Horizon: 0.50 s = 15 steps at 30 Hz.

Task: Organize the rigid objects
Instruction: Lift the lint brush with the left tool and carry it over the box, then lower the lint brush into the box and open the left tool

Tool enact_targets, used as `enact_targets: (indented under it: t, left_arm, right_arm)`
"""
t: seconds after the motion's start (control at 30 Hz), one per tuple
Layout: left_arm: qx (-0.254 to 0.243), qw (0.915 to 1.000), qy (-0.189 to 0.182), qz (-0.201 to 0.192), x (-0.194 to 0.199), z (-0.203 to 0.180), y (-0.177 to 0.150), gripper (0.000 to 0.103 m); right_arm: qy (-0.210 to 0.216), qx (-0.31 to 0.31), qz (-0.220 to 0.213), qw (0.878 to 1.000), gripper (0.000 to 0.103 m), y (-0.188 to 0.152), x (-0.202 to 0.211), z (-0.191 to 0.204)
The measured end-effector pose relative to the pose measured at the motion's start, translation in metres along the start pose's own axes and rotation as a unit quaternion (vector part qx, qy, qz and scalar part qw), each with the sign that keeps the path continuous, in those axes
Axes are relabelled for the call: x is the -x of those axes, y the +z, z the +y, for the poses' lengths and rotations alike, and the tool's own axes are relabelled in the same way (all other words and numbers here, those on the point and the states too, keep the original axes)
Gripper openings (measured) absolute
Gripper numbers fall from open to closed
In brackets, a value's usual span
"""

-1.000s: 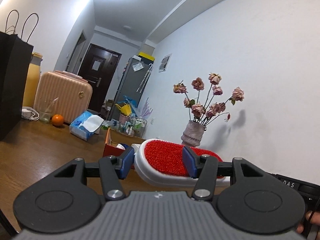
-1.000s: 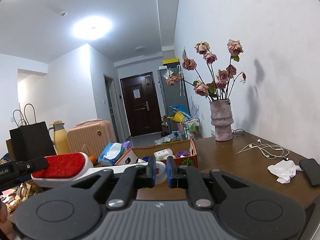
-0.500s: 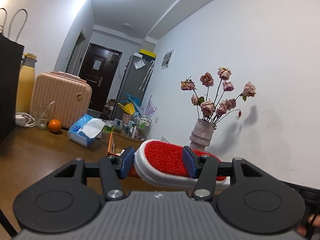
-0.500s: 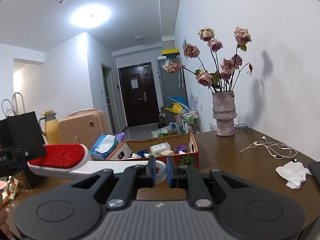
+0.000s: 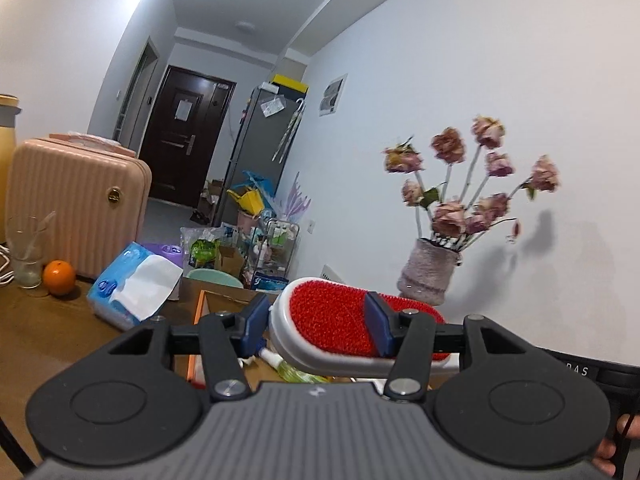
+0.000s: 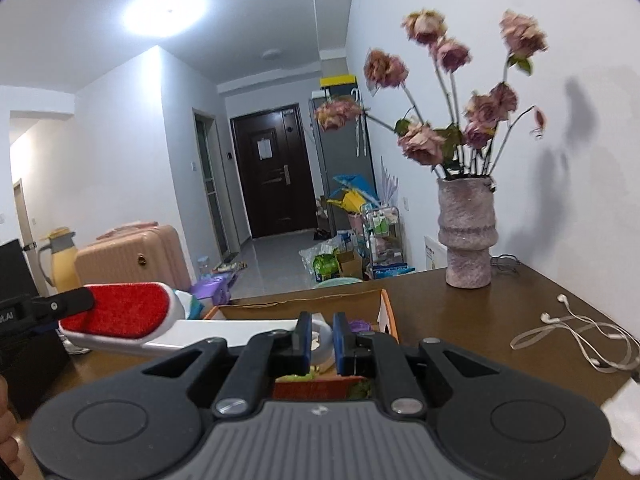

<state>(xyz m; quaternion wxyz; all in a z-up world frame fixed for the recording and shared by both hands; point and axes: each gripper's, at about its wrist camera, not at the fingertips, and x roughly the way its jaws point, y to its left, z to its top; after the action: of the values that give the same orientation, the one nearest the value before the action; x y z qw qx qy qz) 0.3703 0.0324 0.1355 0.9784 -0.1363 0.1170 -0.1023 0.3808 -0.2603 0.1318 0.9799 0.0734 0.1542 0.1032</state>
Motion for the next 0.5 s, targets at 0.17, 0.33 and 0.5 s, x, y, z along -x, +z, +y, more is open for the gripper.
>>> enact_targets:
  t: [0.17,0.33,0.5]
  left_arm:
    - [0.01,0.999,0.012,0.041,-0.067,0.024,-0.001,0.052]
    - [0.022,0.9961,0.019,0.084,-0.118,0.048,-0.019,0.053]
    - [0.028,0.9901,0.015,0.137,-0.159,0.064,-0.045,0.053]
  right_arm:
    - [-0.001,-0.001,0.043,0.999,0.011,0.002,-0.071,-0.011]
    - [-0.01,0.009,0.086,0.996,0.011,-0.009,-0.126,-0.018]
    - [-0.031,0.02,0.118,0.992,0.011,-0.03,-0.16,-0.025]
